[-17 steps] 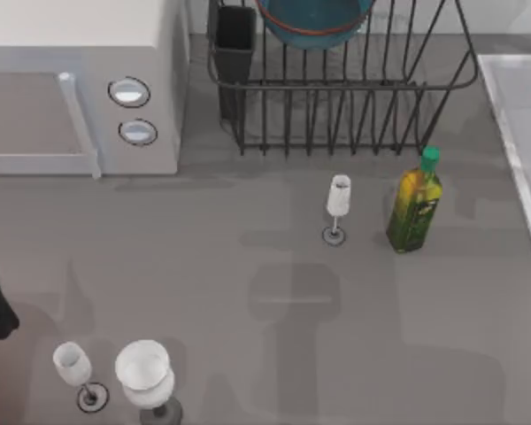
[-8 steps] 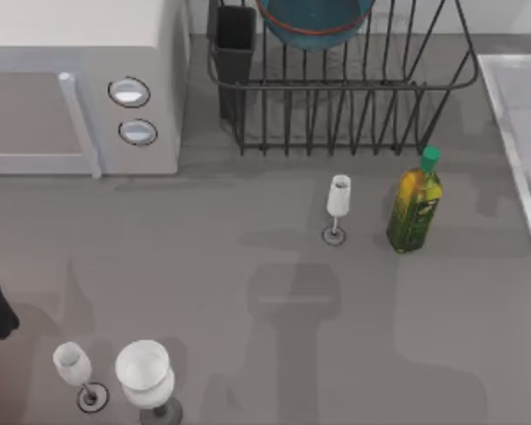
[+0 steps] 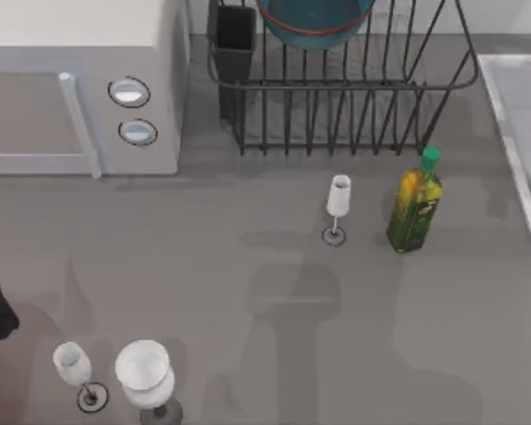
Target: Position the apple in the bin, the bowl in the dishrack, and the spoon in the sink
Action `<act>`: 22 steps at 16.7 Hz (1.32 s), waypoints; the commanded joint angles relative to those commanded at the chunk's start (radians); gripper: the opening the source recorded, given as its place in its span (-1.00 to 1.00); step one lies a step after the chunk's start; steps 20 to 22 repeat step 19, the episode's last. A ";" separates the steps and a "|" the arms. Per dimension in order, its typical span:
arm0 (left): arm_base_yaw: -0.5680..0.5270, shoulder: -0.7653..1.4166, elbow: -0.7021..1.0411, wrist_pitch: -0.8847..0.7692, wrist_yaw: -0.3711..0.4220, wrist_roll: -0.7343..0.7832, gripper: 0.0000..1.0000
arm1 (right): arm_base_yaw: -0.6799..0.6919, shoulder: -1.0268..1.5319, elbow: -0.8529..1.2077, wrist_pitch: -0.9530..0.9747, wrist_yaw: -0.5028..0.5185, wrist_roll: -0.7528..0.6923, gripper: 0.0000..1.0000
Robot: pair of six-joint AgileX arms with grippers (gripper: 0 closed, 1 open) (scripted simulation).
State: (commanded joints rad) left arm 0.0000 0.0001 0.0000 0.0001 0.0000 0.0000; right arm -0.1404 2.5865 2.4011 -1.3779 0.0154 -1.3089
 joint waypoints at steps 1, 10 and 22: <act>0.000 0.000 0.000 0.000 0.000 0.000 1.00 | 0.000 0.000 0.000 0.000 0.000 0.000 -0.85; 0.000 0.000 0.000 0.000 0.000 0.000 1.00 | 0.000 0.000 0.000 0.000 0.000 0.000 0.51; 0.000 0.000 0.000 0.000 0.000 0.000 1.00 | 0.000 0.000 0.000 0.000 0.000 0.000 1.00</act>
